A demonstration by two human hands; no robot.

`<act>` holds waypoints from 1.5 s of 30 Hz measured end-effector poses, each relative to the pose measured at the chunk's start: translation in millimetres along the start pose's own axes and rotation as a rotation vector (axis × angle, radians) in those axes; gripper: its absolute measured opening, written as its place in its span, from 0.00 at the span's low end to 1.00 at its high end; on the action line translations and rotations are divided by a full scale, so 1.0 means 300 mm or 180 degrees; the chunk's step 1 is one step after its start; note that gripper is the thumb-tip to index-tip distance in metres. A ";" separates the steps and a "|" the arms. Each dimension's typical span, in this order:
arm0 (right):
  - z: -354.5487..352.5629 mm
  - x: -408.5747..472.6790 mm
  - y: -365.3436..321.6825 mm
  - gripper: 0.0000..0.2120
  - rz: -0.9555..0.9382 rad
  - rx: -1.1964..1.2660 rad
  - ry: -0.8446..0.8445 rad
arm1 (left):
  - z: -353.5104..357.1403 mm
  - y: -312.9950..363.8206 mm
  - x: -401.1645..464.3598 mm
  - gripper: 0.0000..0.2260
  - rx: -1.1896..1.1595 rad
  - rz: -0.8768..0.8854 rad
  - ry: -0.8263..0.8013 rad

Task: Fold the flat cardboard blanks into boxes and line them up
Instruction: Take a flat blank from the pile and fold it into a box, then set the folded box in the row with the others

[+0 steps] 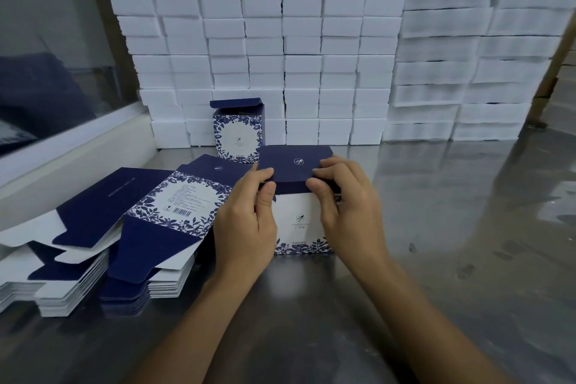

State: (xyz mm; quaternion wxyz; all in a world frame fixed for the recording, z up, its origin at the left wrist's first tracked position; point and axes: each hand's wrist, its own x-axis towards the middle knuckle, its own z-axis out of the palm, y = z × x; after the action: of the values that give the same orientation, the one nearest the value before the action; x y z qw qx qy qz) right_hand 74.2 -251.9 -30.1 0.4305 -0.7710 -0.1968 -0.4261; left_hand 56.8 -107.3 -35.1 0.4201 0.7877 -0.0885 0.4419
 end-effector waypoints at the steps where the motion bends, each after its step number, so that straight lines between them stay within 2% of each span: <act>1: 0.001 0.004 0.000 0.07 -0.0018 0.0036 0.0021 | 0.000 -0.003 0.001 0.10 0.0003 -0.0023 -0.0002; 7: 0.009 -0.017 -0.002 0.09 -0.0141 -0.0231 0.0109 | 0.001 -0.011 -0.002 0.11 -0.0051 0.0012 0.0004; 10: 0.012 -0.010 0.000 0.06 -0.0436 -0.0749 0.0355 | -0.001 -0.020 -0.003 0.14 -0.0023 0.0044 0.0007; 13: 0.037 -0.025 -0.038 0.17 -0.0850 -0.1377 0.0371 | -0.008 -0.027 -0.006 0.15 0.0143 0.0042 -0.0195; 15: 0.068 -0.047 -0.067 0.17 -0.0944 -0.1485 0.0136 | -0.015 -0.027 -0.009 0.17 0.0199 -0.0080 -0.0358; 19: 0.113 -0.035 -0.061 0.19 -0.0722 -0.1456 0.0006 | -0.031 -0.026 -0.014 0.20 0.0280 -0.0223 -0.0340; 21: 0.131 -0.016 -0.042 0.20 -0.0631 -0.1479 0.0010 | -0.035 -0.030 -0.012 0.15 0.0329 -0.0198 -0.0251; 23: 0.149 0.011 -0.023 0.21 -0.0541 -0.1484 -0.0054 | -0.032 -0.037 -0.013 0.04 0.0481 -0.0174 -0.0220; 24: 0.159 0.027 -0.012 0.22 -0.0487 -0.1483 -0.0130 | -0.030 -0.039 -0.016 0.04 0.0558 -0.0182 -0.0296; 27: 0.193 0.080 0.031 0.26 -0.0317 -0.1491 -0.0451 | -0.012 -0.055 -0.036 0.10 0.0629 -0.0347 -0.0727; 34: 0.336 0.208 0.177 0.32 -0.0022 -0.1555 -0.1008 | 0.039 -0.122 -0.023 0.08 0.0884 -0.1024 -0.1390; 45: 0.537 0.329 0.321 0.41 0.0149 -0.1705 -0.1485 | 0.067 -0.137 0.009 0.10 0.1121 -0.1254 -0.1502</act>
State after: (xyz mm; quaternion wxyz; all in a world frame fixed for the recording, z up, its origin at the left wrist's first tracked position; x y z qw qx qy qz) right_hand 272.5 -177.4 -39.0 0.1663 -0.9373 -0.1534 -0.2651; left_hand 91.8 -95.7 -62.1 0.3230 0.9304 0.0481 0.1667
